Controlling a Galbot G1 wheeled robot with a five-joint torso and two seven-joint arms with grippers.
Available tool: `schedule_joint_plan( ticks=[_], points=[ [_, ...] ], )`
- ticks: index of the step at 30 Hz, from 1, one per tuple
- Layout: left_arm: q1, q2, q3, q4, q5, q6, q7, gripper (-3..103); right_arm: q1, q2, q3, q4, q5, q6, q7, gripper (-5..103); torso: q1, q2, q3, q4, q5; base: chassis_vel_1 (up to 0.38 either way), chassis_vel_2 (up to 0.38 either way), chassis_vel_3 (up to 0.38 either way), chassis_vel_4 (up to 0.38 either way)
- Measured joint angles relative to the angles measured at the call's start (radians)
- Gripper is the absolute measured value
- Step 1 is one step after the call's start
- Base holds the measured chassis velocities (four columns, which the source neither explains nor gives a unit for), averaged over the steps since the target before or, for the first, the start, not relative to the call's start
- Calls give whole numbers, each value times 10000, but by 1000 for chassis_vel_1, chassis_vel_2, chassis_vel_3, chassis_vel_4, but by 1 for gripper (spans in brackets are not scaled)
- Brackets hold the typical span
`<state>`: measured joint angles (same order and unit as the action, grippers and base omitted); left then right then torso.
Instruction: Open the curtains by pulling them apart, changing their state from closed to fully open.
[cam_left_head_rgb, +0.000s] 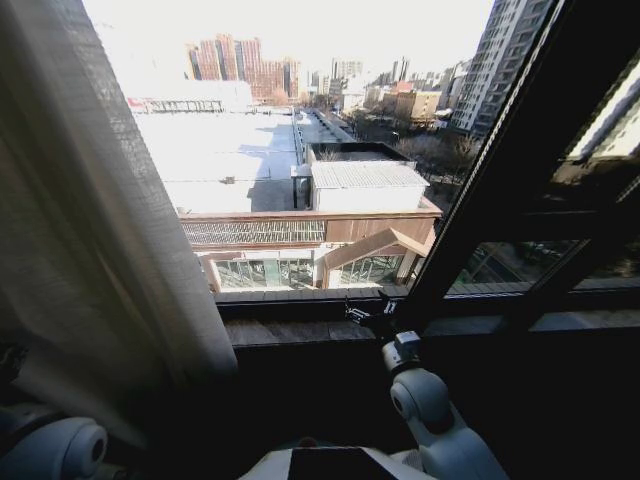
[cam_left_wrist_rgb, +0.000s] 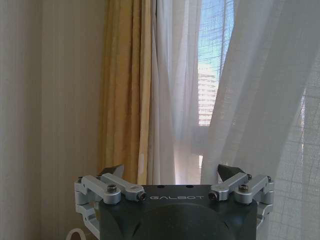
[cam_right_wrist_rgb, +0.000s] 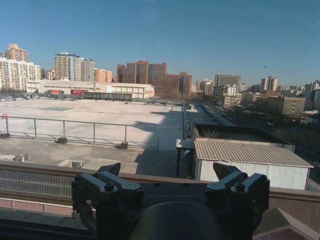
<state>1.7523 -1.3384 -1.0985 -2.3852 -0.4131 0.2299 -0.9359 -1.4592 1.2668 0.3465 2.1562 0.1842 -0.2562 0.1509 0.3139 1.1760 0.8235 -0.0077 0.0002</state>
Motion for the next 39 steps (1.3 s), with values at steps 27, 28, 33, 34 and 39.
schedule_joint_plan(
  ticks=[27, 28, 33, 34, 39],
  points=[
    [-178, 72, 47, 230, -260, 16, 5836, 100, 78, -51, 101, -114, 14, 2, 16, 100, 1, 0, 1, -1, 1, 0, 0, 0, 0],
    [-231, 117, 50, 263, -323, 14, 6430, 100, 86, -49, 93, -116, 14, 6, 16, 100, 1, 0, 1, -1, 1, 0, 0, 0, 0],
    [-304, 189, 53, 278, -463, 26, 7737, 100, 93, -59, 93, -116, 15, 16, 16, 100, 0, 0, 1, 0, 1, 0, 0, 0, 0],
    [-306, 197, 48, 295, -507, 21, 8267, 100, 93, -73, 98, -116, 16, 18, 16, 100, 0, 0, 1, 0, 1, 0, 0, 0, 0],
    [-250, 201, 34, 329, -568, -168, 9556, 100, 84, -77, 114, -105, 21, 21, 16, 100, 1, 0, 1, 0, 1, 0, 0, 0, 0]
  ],
)
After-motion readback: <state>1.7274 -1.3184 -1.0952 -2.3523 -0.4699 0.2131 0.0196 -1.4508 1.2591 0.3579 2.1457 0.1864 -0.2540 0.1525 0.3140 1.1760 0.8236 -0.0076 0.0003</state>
